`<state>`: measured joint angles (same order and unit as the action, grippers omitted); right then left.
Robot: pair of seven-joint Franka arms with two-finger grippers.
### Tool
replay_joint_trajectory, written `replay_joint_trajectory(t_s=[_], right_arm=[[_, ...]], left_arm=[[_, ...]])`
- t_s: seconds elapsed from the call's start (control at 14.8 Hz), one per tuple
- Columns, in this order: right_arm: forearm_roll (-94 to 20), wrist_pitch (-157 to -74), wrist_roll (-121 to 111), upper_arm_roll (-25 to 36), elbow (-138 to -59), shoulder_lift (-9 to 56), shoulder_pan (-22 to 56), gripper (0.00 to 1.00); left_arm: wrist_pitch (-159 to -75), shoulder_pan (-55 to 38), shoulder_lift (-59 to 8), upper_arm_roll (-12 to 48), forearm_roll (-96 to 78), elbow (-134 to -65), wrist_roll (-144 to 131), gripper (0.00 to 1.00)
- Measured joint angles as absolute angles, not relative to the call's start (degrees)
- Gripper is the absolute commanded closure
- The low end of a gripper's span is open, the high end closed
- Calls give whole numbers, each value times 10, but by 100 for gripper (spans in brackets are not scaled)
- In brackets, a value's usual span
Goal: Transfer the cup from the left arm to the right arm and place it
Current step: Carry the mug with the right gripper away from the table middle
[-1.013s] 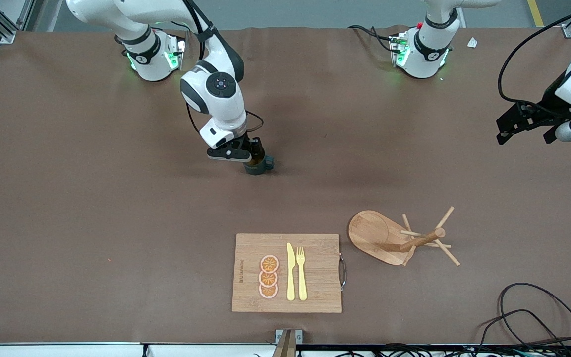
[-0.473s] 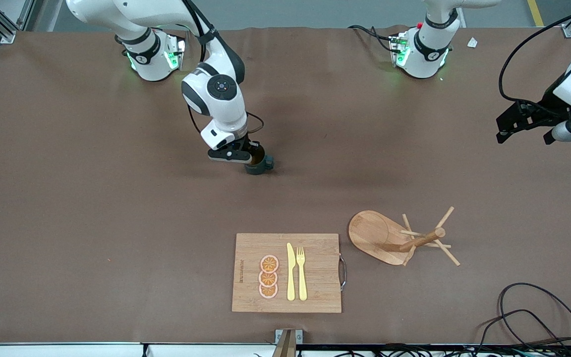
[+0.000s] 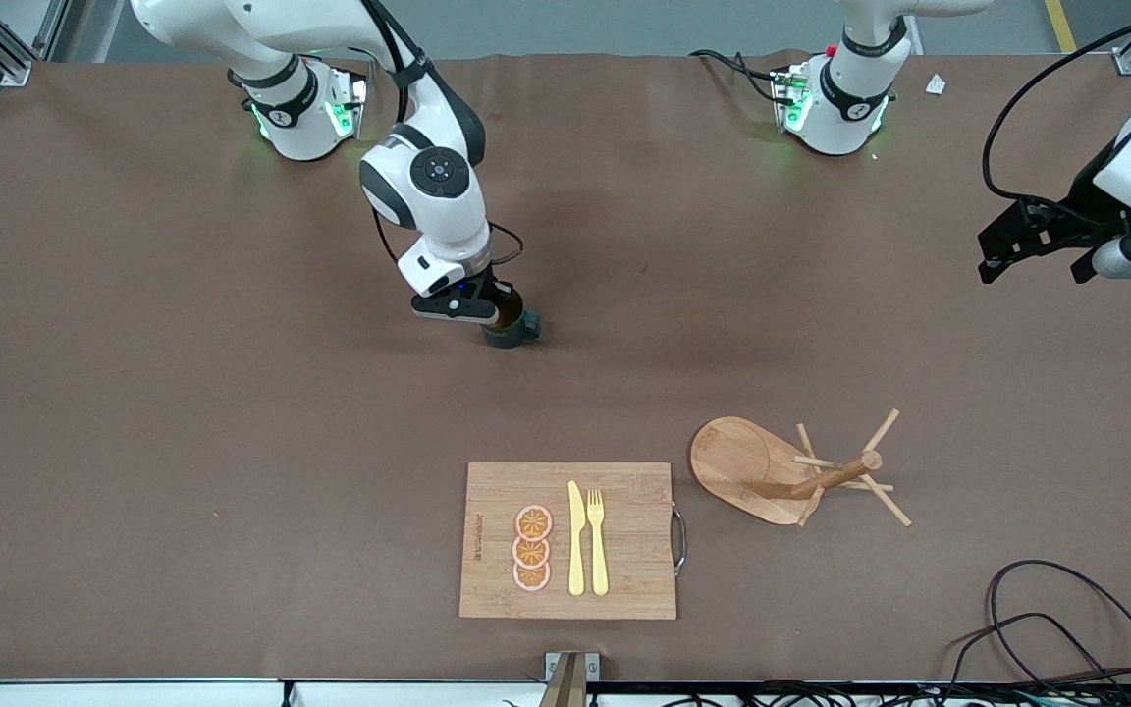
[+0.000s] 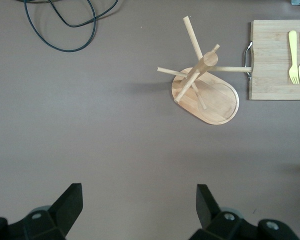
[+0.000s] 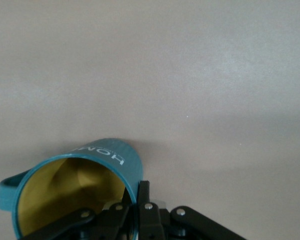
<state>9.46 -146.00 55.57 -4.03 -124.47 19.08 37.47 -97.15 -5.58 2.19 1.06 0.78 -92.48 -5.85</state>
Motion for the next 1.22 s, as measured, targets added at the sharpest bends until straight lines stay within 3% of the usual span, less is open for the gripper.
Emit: replay_joint_trajectory(t_s=[0.41, 0.81, 1.22], right_arm=[[100, -1425, 478, -30, -1232, 185, 355, 100], [102, -1370, 233, -25, -1230, 129, 250, 100], [105, -1388, -71, -24, -1291, 96, 125, 100]], left_arm=[[-972, -53, 22, 10, 8, -923, -55, 0], [-972, -44, 22, 9, 8, -921, -33, 0], [-972, -38, 22, -1, 8, -918, -14, 0]])
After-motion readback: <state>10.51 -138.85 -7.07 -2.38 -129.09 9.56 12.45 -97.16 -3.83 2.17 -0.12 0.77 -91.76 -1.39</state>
